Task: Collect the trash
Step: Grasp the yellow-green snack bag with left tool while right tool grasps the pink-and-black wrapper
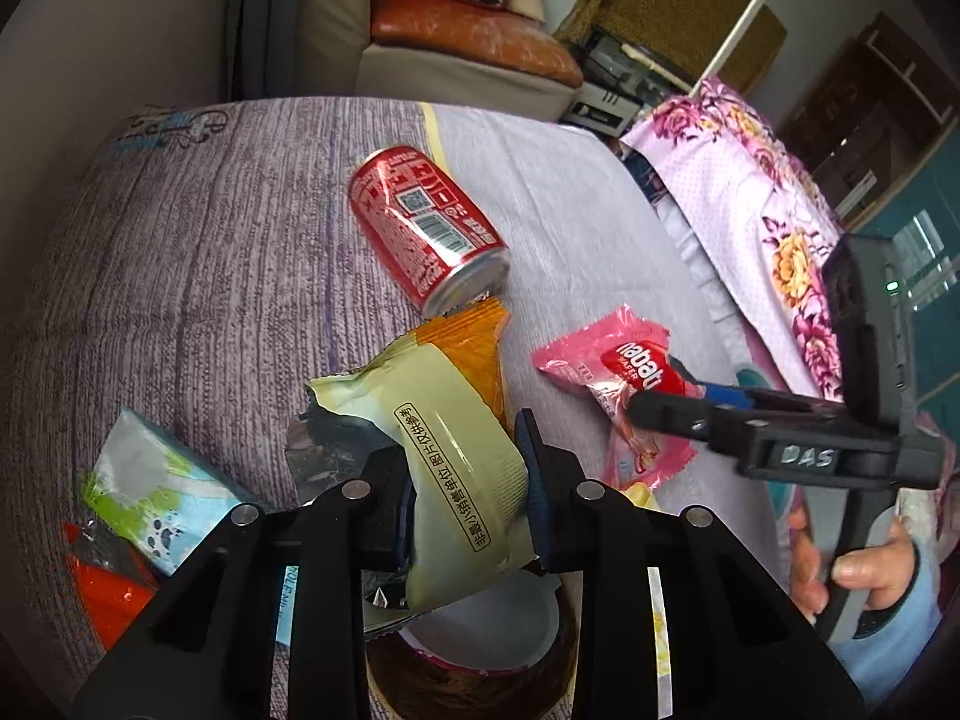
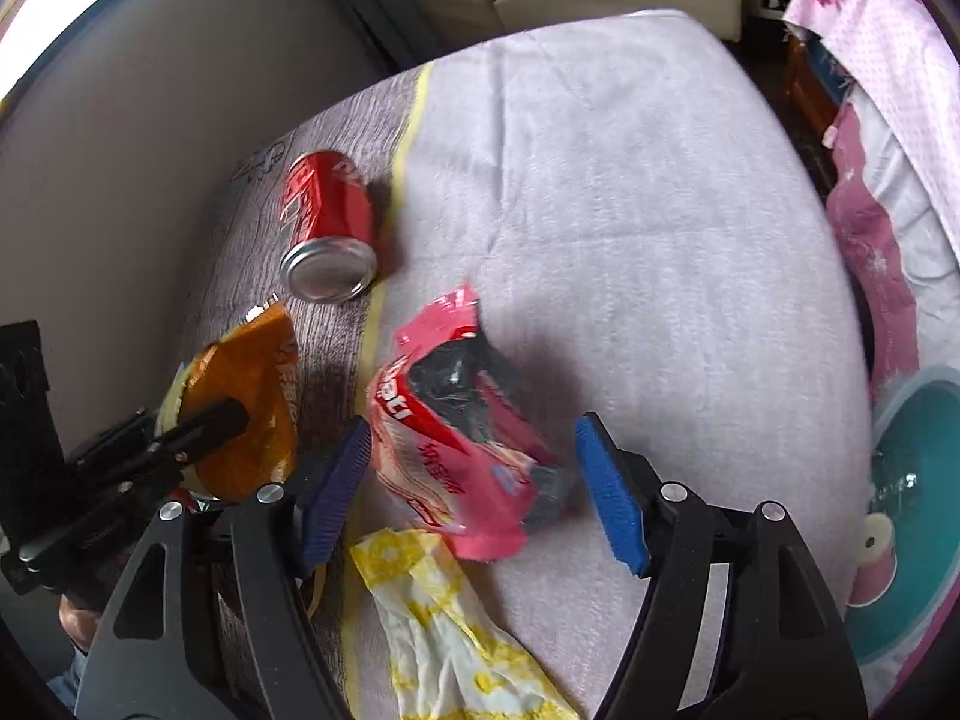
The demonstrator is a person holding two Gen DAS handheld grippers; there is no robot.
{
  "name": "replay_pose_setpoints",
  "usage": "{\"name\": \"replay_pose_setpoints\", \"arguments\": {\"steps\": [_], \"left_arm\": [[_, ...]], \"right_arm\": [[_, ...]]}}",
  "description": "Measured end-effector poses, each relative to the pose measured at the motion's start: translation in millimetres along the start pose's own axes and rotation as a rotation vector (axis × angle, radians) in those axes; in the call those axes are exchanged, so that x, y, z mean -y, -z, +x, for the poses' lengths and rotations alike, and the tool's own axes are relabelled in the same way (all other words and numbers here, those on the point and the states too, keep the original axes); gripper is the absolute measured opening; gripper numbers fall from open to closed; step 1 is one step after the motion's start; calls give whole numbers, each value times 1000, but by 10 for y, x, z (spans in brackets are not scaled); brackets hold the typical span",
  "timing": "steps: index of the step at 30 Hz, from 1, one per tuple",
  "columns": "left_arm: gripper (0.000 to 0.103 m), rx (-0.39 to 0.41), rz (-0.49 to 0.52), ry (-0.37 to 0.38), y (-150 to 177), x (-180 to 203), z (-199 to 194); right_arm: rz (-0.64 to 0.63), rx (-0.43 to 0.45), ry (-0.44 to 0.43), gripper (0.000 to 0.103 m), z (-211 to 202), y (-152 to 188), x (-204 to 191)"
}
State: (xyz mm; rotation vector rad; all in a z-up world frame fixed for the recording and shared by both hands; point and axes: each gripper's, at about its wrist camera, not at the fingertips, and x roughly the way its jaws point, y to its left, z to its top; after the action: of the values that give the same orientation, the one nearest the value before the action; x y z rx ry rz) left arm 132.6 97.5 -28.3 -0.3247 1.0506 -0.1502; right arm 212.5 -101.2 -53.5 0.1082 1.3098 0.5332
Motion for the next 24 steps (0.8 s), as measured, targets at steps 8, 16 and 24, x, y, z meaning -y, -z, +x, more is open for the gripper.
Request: {"name": "replay_pose_setpoints", "arguments": {"steps": [8,16,24], "left_arm": [[30,3,-11,9,16,-4,-32],[30,24,-18,15,-10,40,-125],[30,71,43,27,-73,375,-297]], "right_arm": [[2,-32,-10,3,110,0,-20],[7,53,34,2,-104,50,13],[36,193,60,2,-688,158,158]]}}
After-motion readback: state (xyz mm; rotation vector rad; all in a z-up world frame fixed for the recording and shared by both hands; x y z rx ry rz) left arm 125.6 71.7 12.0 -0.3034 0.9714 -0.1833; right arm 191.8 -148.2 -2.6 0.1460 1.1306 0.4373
